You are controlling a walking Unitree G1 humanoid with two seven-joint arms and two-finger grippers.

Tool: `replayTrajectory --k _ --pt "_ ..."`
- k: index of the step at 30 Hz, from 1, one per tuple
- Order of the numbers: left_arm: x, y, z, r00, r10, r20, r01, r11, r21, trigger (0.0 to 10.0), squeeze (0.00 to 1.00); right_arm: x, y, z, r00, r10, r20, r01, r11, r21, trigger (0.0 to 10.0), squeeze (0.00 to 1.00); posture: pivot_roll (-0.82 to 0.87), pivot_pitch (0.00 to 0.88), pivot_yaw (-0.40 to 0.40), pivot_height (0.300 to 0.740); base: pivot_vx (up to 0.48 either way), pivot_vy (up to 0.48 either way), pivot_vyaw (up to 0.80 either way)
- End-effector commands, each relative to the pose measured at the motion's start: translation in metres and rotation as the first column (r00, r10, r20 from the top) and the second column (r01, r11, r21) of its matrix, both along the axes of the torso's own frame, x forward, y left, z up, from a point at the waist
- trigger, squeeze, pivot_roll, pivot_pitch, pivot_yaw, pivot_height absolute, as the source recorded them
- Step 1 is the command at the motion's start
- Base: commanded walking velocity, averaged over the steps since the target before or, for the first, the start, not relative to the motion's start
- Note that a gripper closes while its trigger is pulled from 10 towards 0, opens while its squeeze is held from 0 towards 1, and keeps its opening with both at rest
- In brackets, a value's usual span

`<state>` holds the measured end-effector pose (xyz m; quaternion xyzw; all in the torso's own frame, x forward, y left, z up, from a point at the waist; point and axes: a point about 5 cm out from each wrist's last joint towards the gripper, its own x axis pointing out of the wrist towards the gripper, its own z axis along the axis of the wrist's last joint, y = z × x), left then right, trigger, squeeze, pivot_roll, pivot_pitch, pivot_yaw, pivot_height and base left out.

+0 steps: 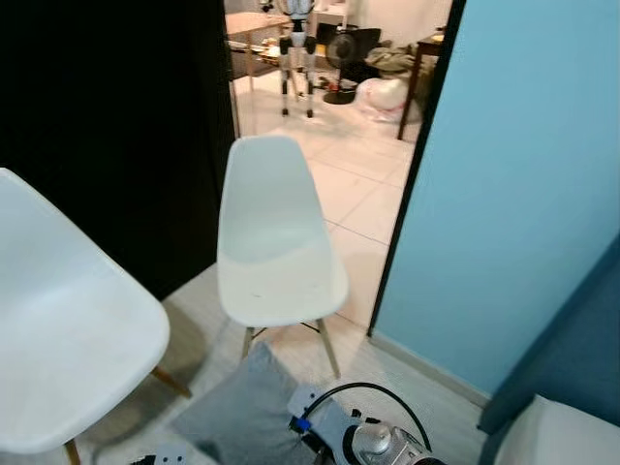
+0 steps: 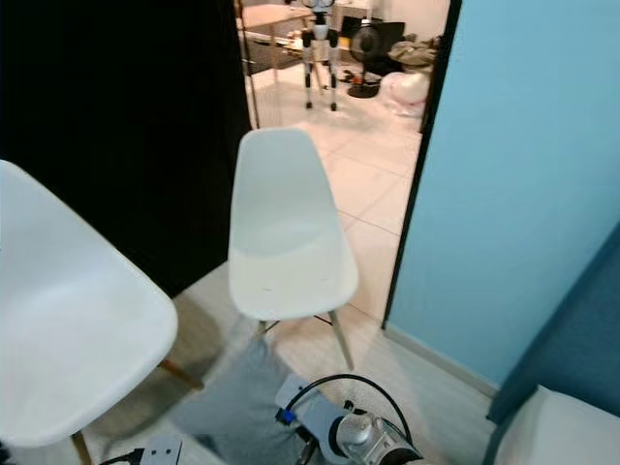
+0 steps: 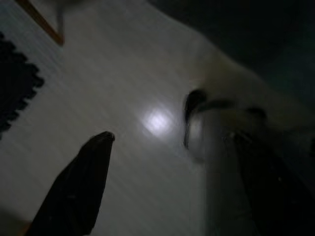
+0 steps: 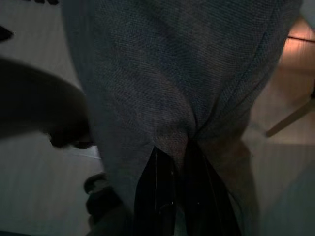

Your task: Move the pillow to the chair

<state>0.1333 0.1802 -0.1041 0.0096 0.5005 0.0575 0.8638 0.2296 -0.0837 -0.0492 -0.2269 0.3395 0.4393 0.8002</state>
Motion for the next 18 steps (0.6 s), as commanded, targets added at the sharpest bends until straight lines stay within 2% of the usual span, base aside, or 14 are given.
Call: replayTrajectory --k 1,2,3,5,12,16,18 --pt "-0.0033 -0.0008 -0.0014 1.000 -0.002 -0.017 0.002 1.000 -0.006 10.0 0.00 0.0100 0.0042 0.0085 0.998 0.019 0.060 -0.020 1.000 0.013 10.0 0.00 0.00 0.002 -0.059 0.740 0.000 0.000 0.77" --pt "-0.0035 -0.0011 -0.0015 1.000 -0.002 -0.017 0.002 1.000 -0.007 10.0 0.00 0.0105 0.0040 0.0087 0.998 0.015 0.066 -0.016 1.000 0.013 10.0 0.00 0.00 0.005 -0.060 0.740 0.000 0.000 0.77" --pt "-0.0038 -0.0019 -0.0017 1.000 -0.004 -0.018 0.004 1.000 -0.008 10.0 0.00 0.0136 0.0031 0.0098 0.996 -0.024 0.085 0.024 1.000 0.007 10.0 0.00 0.00 0.007 -0.061 0.740 0.000 0.000 0.00" --pt "-0.0039 -0.0021 -0.0017 1.000 -0.005 -0.018 0.005 1.000 -0.008 10.0 0.00 0.0145 0.0029 0.0100 0.995 -0.035 0.090 0.035 0.999 0.005 10.0 0.00 0.00 0.007 -0.061 0.740 0.000 0.000 0.00" --pt "-0.0070 -0.0027 -0.0026 1.000 -0.003 -0.022 0.003 1.000 0.004 10.0 0.00 0.0140 0.0020 0.0093 0.994 -0.012 0.107 0.014 1.000 -0.024 10.0 0.00 0.00 0.015 -0.066 0.740 0.000 -0.429 0.00" --pt "-0.0071 -0.0022 -0.0025 0.999 0.040 -0.015 -0.040 0.999 -0.012 10.0 0.00 0.0142 0.0016 0.0092 0.994 -0.017 0.108 0.020 0.999 -0.026 10.0 0.00 0.00 0.016 -0.066 0.740 0.000 0.000 0.00" --pt "-0.0026 -0.0010 -0.0008 0.998 0.063 0.008 -0.063 0.998 -0.015 10.0 0.00 0.0183 0.0026 0.0123 0.992 -0.039 0.119 0.041 0.999 -0.009 10.0 0.00 0.00 0.019 -0.069 0.740 0.000 0.000 0.00"
